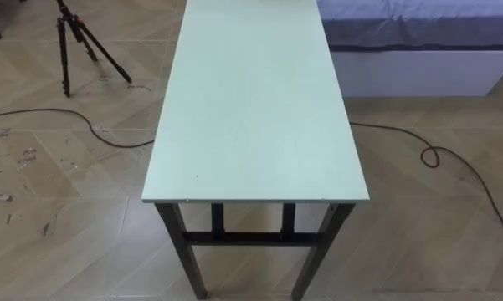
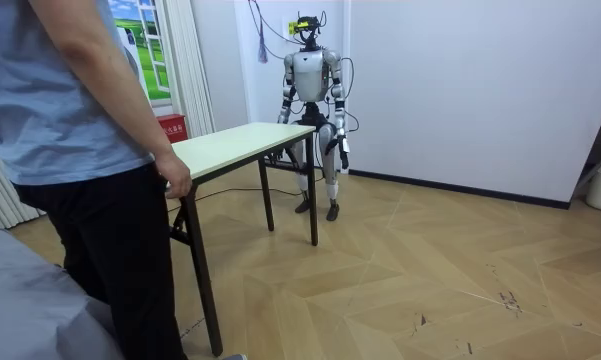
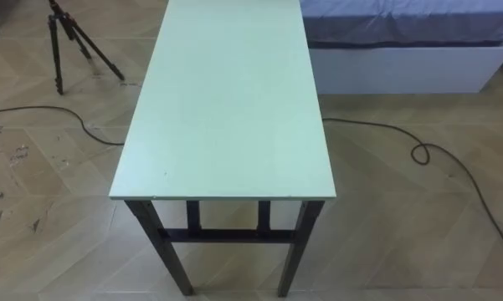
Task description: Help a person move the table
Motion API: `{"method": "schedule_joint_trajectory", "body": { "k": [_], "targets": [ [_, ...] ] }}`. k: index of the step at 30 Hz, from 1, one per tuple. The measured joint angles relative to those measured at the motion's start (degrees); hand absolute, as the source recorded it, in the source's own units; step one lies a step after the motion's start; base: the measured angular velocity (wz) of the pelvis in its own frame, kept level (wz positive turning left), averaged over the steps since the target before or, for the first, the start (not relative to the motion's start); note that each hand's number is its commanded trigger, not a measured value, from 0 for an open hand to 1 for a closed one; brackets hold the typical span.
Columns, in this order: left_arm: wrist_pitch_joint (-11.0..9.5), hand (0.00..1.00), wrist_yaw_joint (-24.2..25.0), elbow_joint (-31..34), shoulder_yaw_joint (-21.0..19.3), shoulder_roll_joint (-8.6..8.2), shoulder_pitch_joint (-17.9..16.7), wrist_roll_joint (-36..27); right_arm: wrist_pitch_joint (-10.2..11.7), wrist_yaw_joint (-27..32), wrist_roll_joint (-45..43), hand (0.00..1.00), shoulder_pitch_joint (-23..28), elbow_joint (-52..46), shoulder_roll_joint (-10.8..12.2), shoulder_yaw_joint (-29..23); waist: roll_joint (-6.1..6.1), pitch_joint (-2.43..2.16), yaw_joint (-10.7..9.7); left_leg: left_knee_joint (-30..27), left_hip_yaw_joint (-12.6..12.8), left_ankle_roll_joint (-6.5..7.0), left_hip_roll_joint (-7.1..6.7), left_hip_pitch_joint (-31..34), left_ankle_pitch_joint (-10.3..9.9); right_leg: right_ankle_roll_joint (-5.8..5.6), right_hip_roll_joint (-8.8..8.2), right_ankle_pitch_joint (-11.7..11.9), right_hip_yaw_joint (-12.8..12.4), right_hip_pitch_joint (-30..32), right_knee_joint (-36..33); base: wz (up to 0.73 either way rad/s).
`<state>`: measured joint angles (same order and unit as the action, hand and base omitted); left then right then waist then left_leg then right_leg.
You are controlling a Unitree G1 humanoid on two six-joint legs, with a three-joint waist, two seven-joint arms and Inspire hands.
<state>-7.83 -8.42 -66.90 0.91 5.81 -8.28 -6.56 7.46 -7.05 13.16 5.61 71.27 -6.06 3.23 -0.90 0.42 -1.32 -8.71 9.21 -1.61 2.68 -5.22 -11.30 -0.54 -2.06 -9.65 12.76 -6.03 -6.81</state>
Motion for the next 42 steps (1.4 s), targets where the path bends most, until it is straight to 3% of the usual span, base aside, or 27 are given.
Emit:
{"method": "schedule_joint_trajectory", "body": {
  "k": [11,14,19,26,30,37,42],
  "targets": [
    [0.2,0.0,0.7,0.0,-0.1,0.0,0.1,-0.8,-0.1,-1.2,0.9,0.0,-0.1,0.4,0.1,-0.1,-0.43,0.0,0.0,0.0,0.1,0.0,-0.02,0.1,0.0,-0.03,-0.04,0.0,0.0,0.1,0.0,0.0],
    [0.3,0.0,1.8,0.0,0.5,0.0,0.1,-3.1,-1.2,-2.4,2.6,0.0,-0.1,0.4,0.1,0.0,-0.74,-0.03,0.0,0.0,0.1,0.0,-0.08,0.1,0.0,-0.08,-0.1,-0.1,0.1,0.1,0.0,0.0],
    [0.4,0.0,4.3,-0.1,1.7,-0.02,1.1,-9.5,-1.3,-4.9,7.4,0.0,0.0,0.1,0.1,0.2,-0.9,-0.03,0.1,-0.5,0.1,0.0,-0.12,0.8,0.0,-0.1,-0.19,-0.1,-0.1,0.5,-0.1,0.0],
    [0.4,0.0,10.5,3.3,2.1,0.22,2.5,-21.5,-1.3,-9.9,12.0,0.0,0.4,-6.5,-1.0,-0.4,-0.16,-0.01,-0.1,-0.7,0.1,0.0,-0.09,1.0,0.0,-0.1,-0.33,-0.1,0.3,0.6,-0.9,0.0],
    [1.5,0.0,13.7,11.5,4.8,1.74,0.8,-31.9,-2.0,-12.7,17.5,0.0,4.2,-19.1,-1.2,0.1,-0.01,0.0,-0.1,-0.9,0.2,0.0,-0.07,0.9,0.0,-0.1,-0.46,-0.1,0.7,0.6,-1.4,0.01],
    [3.0,0.0,16.0,31.1,9.6,1.84,-6.1,-50.3,-5.8,-16.2,31.9,0.0,10.7,-35.9,-0.2,1.6,0.27,-0.02,-0.4,-0.9,0.1,0.29,-0.31,1.1,-0.2,-0.31,-0.81,-0.2,1.0,0.6,-1.9,0.02],
    [3.7,0.0,16.3,37.7,12.7,1.7,-6.9,-57.7,-6.7,-17.6,38.4,0.0,11.4,-44.7,0.1,5.8,0.24,-0.08,-0.5,-1.6,0.0,0.35,-0.32,1.5,-0.1,-0.3,-0.82,-0.2,0.7,1.0,-2.2,0.01]
  ]
}}
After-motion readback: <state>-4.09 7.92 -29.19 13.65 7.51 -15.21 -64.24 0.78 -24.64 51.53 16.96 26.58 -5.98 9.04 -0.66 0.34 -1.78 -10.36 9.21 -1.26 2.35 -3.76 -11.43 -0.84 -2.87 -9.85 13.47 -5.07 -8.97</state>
